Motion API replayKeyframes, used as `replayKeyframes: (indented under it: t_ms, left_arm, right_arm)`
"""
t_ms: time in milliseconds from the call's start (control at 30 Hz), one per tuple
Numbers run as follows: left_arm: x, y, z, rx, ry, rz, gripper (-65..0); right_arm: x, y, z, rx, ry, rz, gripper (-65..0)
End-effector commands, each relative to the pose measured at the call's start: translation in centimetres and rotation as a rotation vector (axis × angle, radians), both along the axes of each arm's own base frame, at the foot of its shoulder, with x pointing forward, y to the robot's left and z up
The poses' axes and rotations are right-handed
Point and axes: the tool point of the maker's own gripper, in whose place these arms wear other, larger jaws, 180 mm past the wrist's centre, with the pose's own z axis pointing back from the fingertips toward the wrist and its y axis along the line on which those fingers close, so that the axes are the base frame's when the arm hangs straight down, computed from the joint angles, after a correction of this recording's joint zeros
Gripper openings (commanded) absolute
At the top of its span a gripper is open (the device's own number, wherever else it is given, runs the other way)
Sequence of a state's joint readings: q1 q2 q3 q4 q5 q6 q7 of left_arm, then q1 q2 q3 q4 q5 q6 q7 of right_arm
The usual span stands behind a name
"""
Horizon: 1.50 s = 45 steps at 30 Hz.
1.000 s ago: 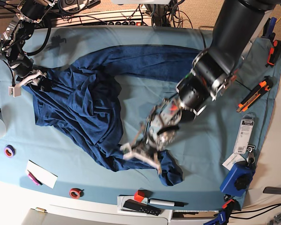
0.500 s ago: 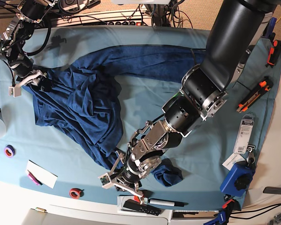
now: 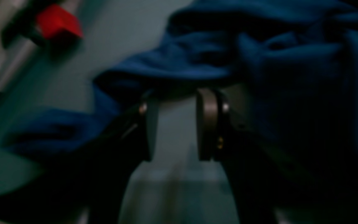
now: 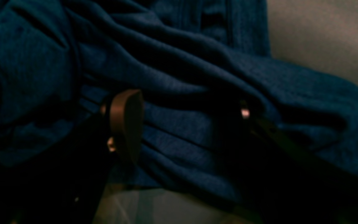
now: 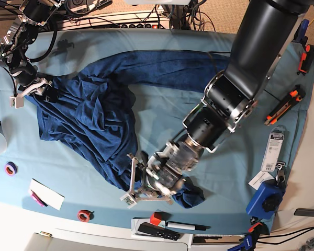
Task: Layout the t-shirt on the table in an organized manner, then fold the t-shirt properly
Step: 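Carry the grasped fabric with the left gripper back across the shirt body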
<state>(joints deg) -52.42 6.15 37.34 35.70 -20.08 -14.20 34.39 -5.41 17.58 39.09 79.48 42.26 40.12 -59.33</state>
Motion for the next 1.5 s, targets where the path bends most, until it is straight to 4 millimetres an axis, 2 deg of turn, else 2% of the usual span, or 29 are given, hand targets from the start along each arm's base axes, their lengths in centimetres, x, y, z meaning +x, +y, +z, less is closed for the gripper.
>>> replayKeyframes:
  t_ms: [0, 133, 233, 367, 500, 600, 700, 800, 967, 1067, 1167, 1333, 1467]
  left_arm:
    - [0.9, -0.9, 3.2, -0.107, -0.008, -0.006, -41.2]
    - [-2.1, -1.9, 5.4, -0.465, 0.262, -0.062, -40.2]
    - [-4.4, -1.7, 6.6, -0.639, 0.412, -0.132, -38.4]
    - [-8.4, -1.2, 5.7, -0.688, 0.571, -0.258, -37.5]
    - [-12.1, -1.9, 4.9, -0.781, 0.718, -0.326, -37.5]
    - [-13.4, -2.4, 4.7, -0.861, 0.759, -0.333, -38.3]
    - [-14.4, -2.7, 5.0, -0.897, 0.748, -0.356, -39.3]
    - [-15.0, -2.9, 6.8, -0.903, 0.656, -0.413, -39.8]
    - [-16.1, -2.7, 10.8, -0.777, 0.36, -0.519, -40.6]
    - [-15.3, -2.0, 12.1, -0.681, 0.163, -0.478, -40.6]
    - [-15.8, -1.2, 10.8, -0.678, 0.157, -0.441, -40.6]
    - [-18.5, -0.5, 6.9, -0.705, 0.272, -0.397, -40.5]
    - [-20.2, -0.6, 4.9, -0.731, 0.331, -0.365, -40.4]
  right_arm:
    - [0.4, -0.7, 1.0, -0.02, -0.019, -0.002, -28.0]
    - [0.4, -0.7, 0.9, -0.02, -0.019, -0.002, -28.0]
    - [0.4, -0.7, 1.0, -0.02, -0.019, -0.002, -28.0]
    - [0.5, -0.6, 1.1, -0.01, -0.029, -0.002, -28.0]
    - [0.7, -0.4, 1.3, 0.004, -0.042, -0.002, -28.0]
    - [0.7, -0.4, 1.3, 0.004, -0.041, -0.002, -28.0]
    - [0.7, -0.4, 1.3, 0.004, -0.042, -0.002, -28.0]
    - [0.7, -0.4, 1.3, 0.004, -0.042, -0.002, -28.0]
    - [0.7, -0.4, 1.3, 0.004, -0.042, -0.002, -28.0]
    - [0.7, -0.4, 1.3, 0.004, -0.042, -0.002, -28.0]
    - [0.6, -0.4, 1.3, 0.003, -0.038, -0.001, -28.0]
    - [0.7, -0.5, 1.4, 0.004, -0.046, -0.003, -28.0]
    - [0.7, -0.5, 1.4, 0.004, -0.046, -0.003, -28.0]
